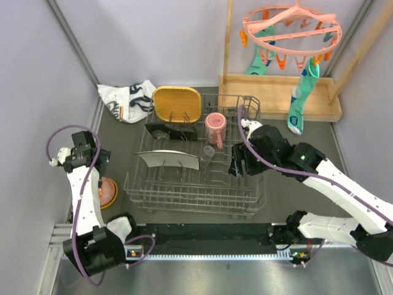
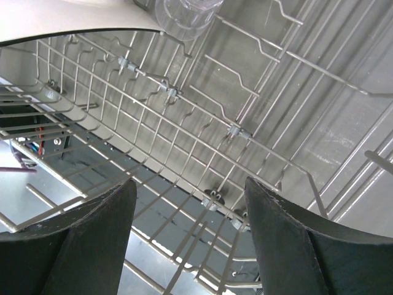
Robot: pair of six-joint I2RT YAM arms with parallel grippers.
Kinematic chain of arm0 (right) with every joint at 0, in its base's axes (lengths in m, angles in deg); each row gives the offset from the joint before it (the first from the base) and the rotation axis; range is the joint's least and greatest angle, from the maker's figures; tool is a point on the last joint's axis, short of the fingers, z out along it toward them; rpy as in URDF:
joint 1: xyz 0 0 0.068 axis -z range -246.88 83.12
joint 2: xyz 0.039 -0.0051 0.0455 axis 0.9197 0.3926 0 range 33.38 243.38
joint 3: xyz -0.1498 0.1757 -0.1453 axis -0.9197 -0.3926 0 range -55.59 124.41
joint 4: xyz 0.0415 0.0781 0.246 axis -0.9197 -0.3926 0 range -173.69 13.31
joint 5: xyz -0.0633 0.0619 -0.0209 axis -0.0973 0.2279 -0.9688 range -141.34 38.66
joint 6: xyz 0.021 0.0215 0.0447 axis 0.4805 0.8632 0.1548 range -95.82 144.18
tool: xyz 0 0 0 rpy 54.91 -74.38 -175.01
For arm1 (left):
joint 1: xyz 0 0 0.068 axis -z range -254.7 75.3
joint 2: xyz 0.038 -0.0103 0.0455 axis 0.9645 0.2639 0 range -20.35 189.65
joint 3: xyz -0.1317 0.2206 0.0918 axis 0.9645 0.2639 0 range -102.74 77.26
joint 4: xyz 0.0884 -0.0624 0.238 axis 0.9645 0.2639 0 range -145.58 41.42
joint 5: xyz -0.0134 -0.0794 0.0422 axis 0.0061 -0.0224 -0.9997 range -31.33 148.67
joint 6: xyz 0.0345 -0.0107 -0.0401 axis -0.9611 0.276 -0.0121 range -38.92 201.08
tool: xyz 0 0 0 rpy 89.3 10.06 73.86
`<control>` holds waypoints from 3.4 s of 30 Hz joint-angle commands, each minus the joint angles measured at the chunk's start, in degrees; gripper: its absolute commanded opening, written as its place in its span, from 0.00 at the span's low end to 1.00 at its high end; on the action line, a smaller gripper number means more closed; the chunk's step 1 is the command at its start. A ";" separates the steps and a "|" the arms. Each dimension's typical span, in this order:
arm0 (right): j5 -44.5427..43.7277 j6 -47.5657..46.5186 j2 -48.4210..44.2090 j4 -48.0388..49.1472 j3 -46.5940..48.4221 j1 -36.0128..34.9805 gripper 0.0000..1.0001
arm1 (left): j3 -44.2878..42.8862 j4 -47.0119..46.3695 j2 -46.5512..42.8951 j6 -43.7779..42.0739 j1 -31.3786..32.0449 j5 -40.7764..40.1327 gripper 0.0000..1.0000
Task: Load the mixed dishes into the dish rack
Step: Grab a bowl with the left arm
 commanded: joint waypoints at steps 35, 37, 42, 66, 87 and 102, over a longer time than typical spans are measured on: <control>0.78 0.67 -0.68 -0.05 0.90 0.15 0.71 | 7.88 -10.37 7.26 2.05 -2.89 -5.11 0.70; 1.13 0.84 -0.24 0.21 1.16 0.15 0.71 | 7.61 -10.81 7.87 1.88 -2.89 -5.11 0.70; 1.74 0.93 0.82 0.56 2.13 0.15 0.71 | 8.05 -12.12 9.37 2.05 -2.98 -4.93 0.70; 1.83 0.85 1.87 1.36 2.39 0.15 0.71 | 11.57 -16.26 10.86 1.44 -3.94 -4.05 0.46; 2.18 1.20 1.34 2.15 0.19 0.15 0.71 | 9.29 -13.71 10.86 1.97 -4.38 -2.56 0.29; 2.36 1.20 1.69 2.59 -0.77 0.15 0.71 | 8.93 -11.69 10.25 1.26 -4.65 -2.30 0.14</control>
